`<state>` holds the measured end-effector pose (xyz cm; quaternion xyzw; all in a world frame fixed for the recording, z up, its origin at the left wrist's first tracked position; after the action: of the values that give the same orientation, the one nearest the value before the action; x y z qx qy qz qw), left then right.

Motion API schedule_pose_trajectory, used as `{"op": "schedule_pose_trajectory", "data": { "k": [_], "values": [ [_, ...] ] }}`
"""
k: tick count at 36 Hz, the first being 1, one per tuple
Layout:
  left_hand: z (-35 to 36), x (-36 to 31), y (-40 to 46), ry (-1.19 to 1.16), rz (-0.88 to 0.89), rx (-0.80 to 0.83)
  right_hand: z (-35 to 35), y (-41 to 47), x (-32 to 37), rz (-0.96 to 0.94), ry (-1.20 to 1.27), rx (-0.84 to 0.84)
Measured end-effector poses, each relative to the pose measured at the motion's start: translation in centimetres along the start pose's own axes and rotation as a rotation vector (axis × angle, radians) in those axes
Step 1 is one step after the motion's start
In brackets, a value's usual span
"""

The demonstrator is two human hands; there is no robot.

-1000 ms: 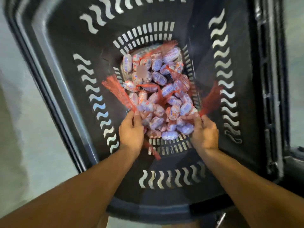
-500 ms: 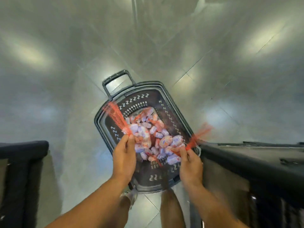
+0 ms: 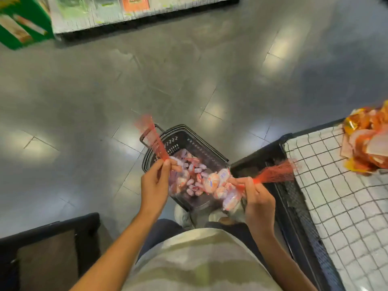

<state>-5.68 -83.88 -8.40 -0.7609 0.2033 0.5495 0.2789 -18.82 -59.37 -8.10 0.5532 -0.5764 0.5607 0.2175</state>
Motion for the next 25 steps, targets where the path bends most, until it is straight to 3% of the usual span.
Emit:
{"op": "schedule_pose_trajectory", "data": {
  "k": [6,14,19,25],
  "values": [
    [3.4,-3.7,-2.7,0.016,0.037,0.104,-6.1,-2.3,0.8,0.013,0.207,-0.193],
    [10.7,-9.3,-5.0,-0.018,0.118,0.150,-15.9,-2.5,1.5,-0.025,0.201,-0.210],
    [17.6,-12.8,-5.2,0.020,0.193,0.293,-22.2,0.6,2.9,-0.067,0.367,-0.285],
    [23.5,-16.1,-6.0,0.018,0.262,0.320,-27.4,7.9,3.8,-0.124,0.422,-0.266]
  ]
}}
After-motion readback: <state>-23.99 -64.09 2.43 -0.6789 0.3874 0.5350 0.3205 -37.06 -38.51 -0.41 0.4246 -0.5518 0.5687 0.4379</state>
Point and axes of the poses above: each hand's wrist, its own y-axis towards the middle knuckle, its own z-axis out of the palm, x = y × z, the point moved 8 cm from there along y, towards the middle knuckle, and after that the axes turned 1 degree about -y, right-handed, at the moved point
